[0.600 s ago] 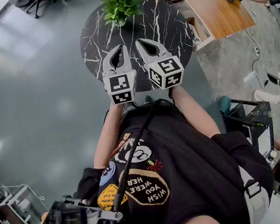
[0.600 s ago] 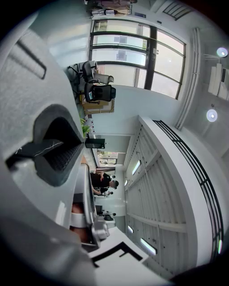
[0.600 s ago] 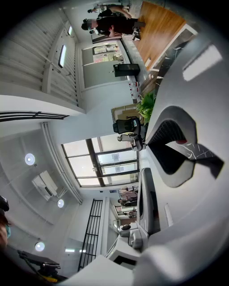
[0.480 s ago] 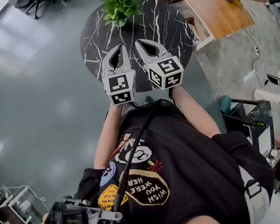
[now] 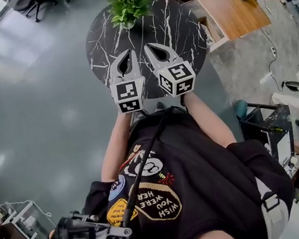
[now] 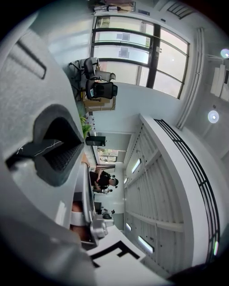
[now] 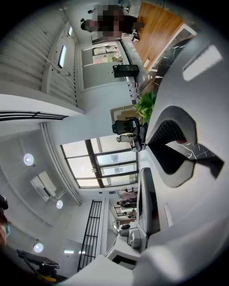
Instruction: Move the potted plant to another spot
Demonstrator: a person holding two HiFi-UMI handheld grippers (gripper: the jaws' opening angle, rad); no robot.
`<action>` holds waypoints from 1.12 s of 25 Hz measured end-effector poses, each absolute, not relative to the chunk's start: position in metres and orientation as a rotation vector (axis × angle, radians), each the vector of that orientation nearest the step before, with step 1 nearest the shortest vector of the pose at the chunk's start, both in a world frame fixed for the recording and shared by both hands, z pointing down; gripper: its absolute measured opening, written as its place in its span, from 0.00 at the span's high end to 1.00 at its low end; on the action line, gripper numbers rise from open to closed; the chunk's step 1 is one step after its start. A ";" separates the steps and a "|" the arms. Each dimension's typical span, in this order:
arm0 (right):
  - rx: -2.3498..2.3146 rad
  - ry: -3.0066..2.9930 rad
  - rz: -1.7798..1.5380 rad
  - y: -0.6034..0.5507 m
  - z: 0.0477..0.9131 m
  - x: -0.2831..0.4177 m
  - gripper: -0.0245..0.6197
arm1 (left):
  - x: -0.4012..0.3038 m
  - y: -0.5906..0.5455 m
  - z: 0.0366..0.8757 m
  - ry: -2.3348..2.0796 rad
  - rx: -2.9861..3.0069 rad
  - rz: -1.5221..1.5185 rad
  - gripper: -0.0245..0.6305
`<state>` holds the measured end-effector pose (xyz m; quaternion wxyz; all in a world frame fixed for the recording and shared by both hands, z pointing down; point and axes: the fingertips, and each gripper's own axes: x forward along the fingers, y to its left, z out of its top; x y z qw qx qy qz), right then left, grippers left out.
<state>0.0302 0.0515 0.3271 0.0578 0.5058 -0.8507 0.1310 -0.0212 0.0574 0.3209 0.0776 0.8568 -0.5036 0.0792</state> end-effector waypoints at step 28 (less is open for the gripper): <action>1.218 -2.553 0.587 -0.129 0.540 0.049 0.80 | 0.000 -0.109 0.509 -1.566 2.352 0.338 0.96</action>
